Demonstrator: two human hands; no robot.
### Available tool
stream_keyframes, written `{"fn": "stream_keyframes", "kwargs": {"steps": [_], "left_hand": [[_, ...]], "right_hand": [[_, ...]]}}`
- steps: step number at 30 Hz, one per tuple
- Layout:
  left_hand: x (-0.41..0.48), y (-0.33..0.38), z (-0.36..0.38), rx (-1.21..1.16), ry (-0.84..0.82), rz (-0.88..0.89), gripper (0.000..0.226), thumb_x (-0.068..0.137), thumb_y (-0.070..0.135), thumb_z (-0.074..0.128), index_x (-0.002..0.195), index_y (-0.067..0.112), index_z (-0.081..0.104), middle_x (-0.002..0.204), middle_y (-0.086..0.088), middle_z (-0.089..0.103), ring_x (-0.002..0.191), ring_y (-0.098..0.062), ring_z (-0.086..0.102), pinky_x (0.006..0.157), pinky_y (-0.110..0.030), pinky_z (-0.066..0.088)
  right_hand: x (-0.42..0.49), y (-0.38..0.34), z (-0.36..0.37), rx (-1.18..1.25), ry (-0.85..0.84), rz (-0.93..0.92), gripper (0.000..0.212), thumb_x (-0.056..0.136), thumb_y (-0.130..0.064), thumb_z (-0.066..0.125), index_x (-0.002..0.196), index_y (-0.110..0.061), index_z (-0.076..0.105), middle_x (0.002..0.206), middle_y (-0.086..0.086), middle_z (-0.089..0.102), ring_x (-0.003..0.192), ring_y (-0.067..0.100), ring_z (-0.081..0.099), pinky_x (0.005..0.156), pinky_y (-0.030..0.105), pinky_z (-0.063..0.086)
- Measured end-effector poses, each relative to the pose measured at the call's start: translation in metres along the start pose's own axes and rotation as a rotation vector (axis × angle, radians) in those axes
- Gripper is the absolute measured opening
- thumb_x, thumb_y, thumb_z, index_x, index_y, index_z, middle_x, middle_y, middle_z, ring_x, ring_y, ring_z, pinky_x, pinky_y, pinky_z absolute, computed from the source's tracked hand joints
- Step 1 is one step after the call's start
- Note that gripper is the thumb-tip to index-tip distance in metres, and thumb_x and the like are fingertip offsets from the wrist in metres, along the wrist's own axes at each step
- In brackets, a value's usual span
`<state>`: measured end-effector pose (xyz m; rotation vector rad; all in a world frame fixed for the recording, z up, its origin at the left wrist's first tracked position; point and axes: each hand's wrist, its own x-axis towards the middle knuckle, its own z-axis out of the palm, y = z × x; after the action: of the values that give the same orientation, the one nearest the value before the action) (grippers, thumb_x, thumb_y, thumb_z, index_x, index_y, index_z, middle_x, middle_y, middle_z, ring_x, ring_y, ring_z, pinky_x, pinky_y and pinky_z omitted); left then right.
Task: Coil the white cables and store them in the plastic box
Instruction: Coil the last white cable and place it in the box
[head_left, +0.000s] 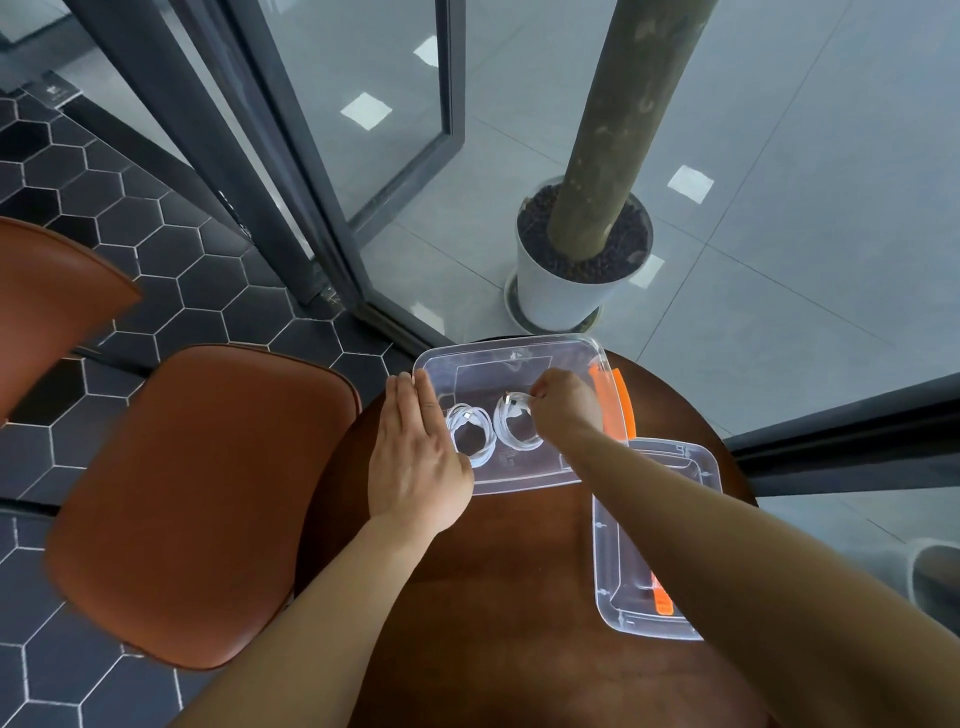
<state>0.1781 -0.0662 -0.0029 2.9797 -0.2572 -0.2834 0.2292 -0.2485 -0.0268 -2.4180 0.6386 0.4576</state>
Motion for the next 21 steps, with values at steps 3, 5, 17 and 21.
{"fn": "stream_keyframes", "kwargs": {"steps": [3, 5, 17, 21], "left_hand": [[0.0003, 0.0001, 0.0003, 0.012, 0.015, 0.004, 0.101, 0.081, 0.034, 0.063, 0.154, -0.009, 0.008, 0.157, -0.034, 0.020, 0.149, -0.043, 0.020, 0.123, -0.046, 0.024], [0.0006, 0.0003, 0.0006, 0.018, 0.029, 0.002, 0.097, 0.082, 0.037, 0.059, 0.154, -0.009, 0.011, 0.157, -0.034, 0.022, 0.149, -0.043, 0.021, 0.122, -0.047, 0.025], [0.0008, 0.0006, -0.0001, 0.038, 0.042, -0.002, 0.096, 0.084, 0.042, 0.053, 0.154, -0.008, 0.012, 0.156, -0.034, 0.025, 0.148, -0.044, 0.024, 0.122, -0.050, 0.023], [0.0009, 0.0009, -0.0001, 0.045, 0.032, -0.003, 0.095, 0.084, 0.041, 0.053, 0.154, -0.009, 0.012, 0.155, -0.034, 0.026, 0.148, -0.044, 0.024, 0.122, -0.050, 0.023]], "right_hand": [[0.0010, -0.0007, 0.0028, -0.091, -0.003, -0.018, 0.025, 0.091, -0.005, 0.055, 0.107, -0.015, 0.071, 0.101, 0.010, 0.074, 0.094, 0.030, 0.068, 0.086, 0.042, 0.059], [-0.0004, -0.0006, 0.0038, -0.168, -0.009, -0.044, 0.026, 0.091, -0.002, 0.054, 0.110, -0.013, 0.069, 0.101, 0.011, 0.073, 0.093, 0.031, 0.068, 0.083, 0.040, 0.059], [-0.0052, -0.0042, 0.0011, -0.246, -0.067, -0.082, 0.020, 0.087, -0.009, 0.070, 0.107, -0.008, 0.069, 0.100, 0.012, 0.072, 0.090, 0.030, 0.068, 0.079, 0.040, 0.060], [-0.0069, -0.0045, -0.0031, -0.229, -0.044, -0.114, 0.030, 0.084, -0.010, 0.075, 0.113, -0.011, 0.070, 0.106, 0.010, 0.074, 0.094, 0.030, 0.069, 0.083, 0.040, 0.060]]}}
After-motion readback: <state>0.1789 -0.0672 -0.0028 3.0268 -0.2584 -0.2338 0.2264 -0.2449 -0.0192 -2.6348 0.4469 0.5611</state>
